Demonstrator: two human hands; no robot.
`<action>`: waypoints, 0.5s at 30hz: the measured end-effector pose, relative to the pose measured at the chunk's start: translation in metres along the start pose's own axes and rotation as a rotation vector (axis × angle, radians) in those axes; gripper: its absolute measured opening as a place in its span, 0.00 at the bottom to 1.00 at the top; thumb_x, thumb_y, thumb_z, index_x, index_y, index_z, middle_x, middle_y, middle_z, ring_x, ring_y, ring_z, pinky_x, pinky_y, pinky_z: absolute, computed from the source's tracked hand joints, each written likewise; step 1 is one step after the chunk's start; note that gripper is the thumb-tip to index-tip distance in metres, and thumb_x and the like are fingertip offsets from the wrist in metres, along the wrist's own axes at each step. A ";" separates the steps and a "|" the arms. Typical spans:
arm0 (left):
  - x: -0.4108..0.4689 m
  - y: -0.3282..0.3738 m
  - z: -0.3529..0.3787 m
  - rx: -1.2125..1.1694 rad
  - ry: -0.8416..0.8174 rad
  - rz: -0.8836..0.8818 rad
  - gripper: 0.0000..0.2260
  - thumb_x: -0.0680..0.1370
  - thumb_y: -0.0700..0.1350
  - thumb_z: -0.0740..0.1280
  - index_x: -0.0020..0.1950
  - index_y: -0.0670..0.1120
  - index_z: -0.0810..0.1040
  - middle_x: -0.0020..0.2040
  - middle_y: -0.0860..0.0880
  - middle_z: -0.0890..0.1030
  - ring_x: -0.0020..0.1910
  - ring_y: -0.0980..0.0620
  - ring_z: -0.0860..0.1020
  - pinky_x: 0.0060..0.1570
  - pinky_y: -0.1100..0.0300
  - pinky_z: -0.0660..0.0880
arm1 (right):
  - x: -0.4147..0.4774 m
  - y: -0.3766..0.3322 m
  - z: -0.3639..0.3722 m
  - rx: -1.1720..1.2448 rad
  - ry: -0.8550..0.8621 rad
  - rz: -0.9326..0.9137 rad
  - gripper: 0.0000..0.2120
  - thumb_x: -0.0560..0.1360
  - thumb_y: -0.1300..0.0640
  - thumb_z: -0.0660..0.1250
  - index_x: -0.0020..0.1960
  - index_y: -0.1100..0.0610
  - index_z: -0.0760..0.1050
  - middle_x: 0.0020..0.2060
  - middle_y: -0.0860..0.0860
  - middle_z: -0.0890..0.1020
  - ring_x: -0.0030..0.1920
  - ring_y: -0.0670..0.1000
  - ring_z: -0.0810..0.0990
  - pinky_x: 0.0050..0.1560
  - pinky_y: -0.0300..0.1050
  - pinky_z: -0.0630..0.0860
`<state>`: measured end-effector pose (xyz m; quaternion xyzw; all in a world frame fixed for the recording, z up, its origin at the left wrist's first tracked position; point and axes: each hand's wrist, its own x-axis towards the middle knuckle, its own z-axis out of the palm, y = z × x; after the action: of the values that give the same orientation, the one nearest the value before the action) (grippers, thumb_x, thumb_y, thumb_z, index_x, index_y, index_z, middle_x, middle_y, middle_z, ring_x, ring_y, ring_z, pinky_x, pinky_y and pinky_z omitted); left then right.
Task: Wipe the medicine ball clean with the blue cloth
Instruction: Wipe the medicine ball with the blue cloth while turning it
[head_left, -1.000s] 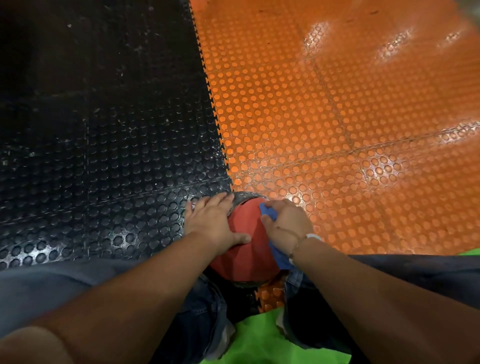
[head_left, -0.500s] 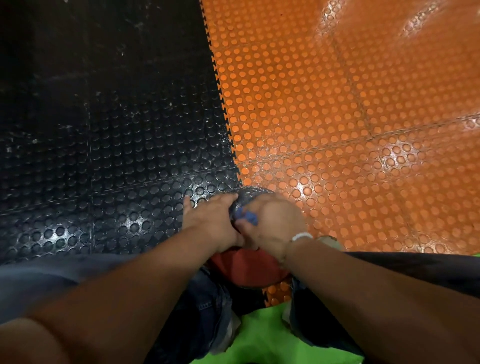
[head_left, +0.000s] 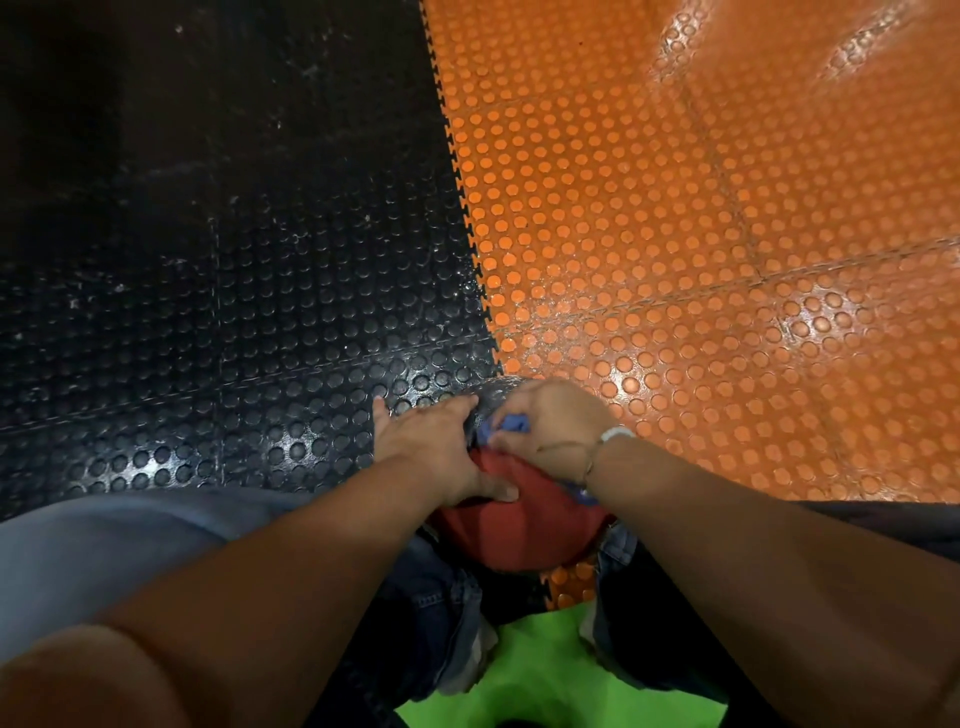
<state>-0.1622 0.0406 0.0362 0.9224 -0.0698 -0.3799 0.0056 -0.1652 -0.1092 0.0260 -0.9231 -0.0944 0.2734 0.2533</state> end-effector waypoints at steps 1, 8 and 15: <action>-0.001 -0.001 0.000 -0.022 -0.006 -0.009 0.52 0.59 0.74 0.69 0.77 0.58 0.53 0.74 0.53 0.65 0.73 0.49 0.63 0.72 0.38 0.38 | 0.001 0.007 -0.005 0.135 0.010 0.080 0.10 0.73 0.44 0.66 0.49 0.48 0.79 0.48 0.47 0.80 0.51 0.50 0.76 0.53 0.46 0.74; -0.005 0.009 0.001 -0.080 0.013 0.001 0.54 0.59 0.74 0.69 0.77 0.58 0.48 0.78 0.57 0.51 0.77 0.50 0.50 0.69 0.36 0.35 | 0.009 0.003 0.007 -0.096 0.072 0.163 0.12 0.74 0.46 0.63 0.46 0.56 0.72 0.39 0.52 0.73 0.44 0.55 0.77 0.39 0.43 0.69; -0.006 -0.001 -0.001 0.008 0.029 -0.016 0.52 0.59 0.75 0.68 0.77 0.58 0.52 0.77 0.54 0.56 0.76 0.50 0.53 0.69 0.35 0.35 | -0.003 0.021 -0.013 0.145 0.039 0.387 0.14 0.75 0.46 0.64 0.53 0.55 0.77 0.38 0.51 0.76 0.42 0.54 0.76 0.41 0.41 0.70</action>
<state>-0.1657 0.0423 0.0406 0.9283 -0.0637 -0.3664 -0.0003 -0.1596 -0.1333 0.0261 -0.9086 0.1095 0.3052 0.2634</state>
